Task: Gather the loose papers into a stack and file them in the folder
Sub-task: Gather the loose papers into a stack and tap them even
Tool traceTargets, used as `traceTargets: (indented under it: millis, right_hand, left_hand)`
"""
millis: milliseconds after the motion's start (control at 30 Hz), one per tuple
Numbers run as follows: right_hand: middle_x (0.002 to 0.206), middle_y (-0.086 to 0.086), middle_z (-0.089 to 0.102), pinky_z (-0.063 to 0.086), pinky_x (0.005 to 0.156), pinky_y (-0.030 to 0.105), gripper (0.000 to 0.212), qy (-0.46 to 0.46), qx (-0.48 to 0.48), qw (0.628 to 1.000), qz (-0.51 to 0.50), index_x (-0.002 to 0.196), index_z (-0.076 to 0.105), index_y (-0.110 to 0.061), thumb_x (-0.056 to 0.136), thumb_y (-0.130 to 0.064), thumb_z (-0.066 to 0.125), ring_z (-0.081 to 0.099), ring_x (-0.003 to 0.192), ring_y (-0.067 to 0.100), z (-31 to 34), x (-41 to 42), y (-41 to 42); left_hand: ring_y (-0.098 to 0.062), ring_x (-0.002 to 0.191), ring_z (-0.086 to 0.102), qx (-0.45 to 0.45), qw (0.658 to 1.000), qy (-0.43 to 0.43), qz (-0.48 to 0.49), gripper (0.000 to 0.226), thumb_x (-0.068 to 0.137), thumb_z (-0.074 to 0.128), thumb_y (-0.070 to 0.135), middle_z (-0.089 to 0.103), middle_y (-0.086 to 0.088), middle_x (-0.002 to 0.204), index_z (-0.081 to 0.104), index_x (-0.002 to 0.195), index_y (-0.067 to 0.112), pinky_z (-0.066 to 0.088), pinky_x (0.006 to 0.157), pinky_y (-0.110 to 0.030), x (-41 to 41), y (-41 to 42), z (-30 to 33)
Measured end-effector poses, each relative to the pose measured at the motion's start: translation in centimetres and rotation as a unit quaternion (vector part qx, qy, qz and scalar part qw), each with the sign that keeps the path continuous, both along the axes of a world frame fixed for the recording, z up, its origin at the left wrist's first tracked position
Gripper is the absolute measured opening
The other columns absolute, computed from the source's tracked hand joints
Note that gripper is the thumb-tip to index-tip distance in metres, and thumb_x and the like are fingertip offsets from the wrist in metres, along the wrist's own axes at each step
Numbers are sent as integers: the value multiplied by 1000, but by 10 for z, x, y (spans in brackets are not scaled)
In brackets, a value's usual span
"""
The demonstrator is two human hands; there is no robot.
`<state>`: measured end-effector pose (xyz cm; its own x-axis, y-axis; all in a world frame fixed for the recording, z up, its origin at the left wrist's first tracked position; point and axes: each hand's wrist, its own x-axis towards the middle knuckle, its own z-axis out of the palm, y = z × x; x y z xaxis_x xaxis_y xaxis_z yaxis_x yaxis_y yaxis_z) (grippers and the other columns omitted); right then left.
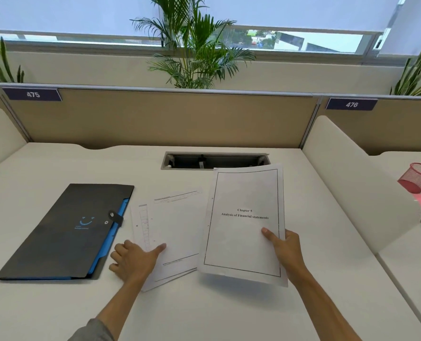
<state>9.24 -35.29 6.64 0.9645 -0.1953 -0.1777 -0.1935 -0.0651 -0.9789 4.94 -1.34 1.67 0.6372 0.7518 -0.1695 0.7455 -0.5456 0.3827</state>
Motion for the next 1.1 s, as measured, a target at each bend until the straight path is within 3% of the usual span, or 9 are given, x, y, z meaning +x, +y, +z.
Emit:
traceTargets:
  millis: [200, 333, 533, 633, 967, 1100]
  right_hand:
    - [90, 3, 76, 59, 76, 39, 6, 4, 5, 1000, -3, 88, 72, -18, 84, -22, 74, 73, 83, 23, 1, -1, -3]
    - [89, 1, 76, 58, 69, 33, 5, 2, 10, 1000, 1, 88, 71, -19, 84, -21, 73, 73, 81, 22, 2, -2, -3]
    - [90, 2, 76, 57, 66, 29, 7, -1, 14, 1000, 2, 90, 72, -17, 84, -20, 73, 74, 81, 21, 6, 0, -2]
    - [88, 0, 76, 57, 64, 26, 8, -6, 19, 1000, 7, 91, 72, -17, 84, -20, 73, 74, 79, 18, 8, 0, 0]
    - [80, -4, 78, 56, 55, 20, 2, -10, 47, 998, 35, 86, 73, -17, 85, -17, 73, 74, 69, 12, 18, 0, 13]
    - [90, 0, 78, 59, 68, 30, 14, -8, 57, 996, 65, 99, 73, -14, 86, -18, 71, 75, 81, 19, 26, 4, 22]
  left_hand:
    - [-36, 118, 46, -33, 999, -20, 9, 93, 59, 80, 62, 52, -20, 126, 45, 120, 1, 40, 96, -49, 5, -1, -2]
    - [-40, 107, 57, -120, 990, -77, -6, 73, 69, 83, 41, 59, -21, 119, 46, 118, 2, 49, 81, -47, 4, -8, 6]
    - [-37, 112, 57, -130, 986, -84, -69, 56, 78, 76, 32, 61, -16, 123, 54, 122, 7, 52, 89, -50, 5, -8, 9]
    - [-38, 116, 55, -159, 979, -102, -74, 59, 79, 76, 27, 60, -16, 127, 52, 129, 7, 50, 94, -51, 6, -6, 6]
    - [-36, 107, 58, -396, 893, -213, -25, 55, 81, 72, 5, 59, -11, 119, 48, 131, 6, 50, 94, -51, 6, -6, 16]
    - [-35, 100, 61, -442, 864, -236, -46, 47, 83, 70, 7, 62, -14, 117, 51, 126, 11, 54, 85, -48, 2, -9, 28]
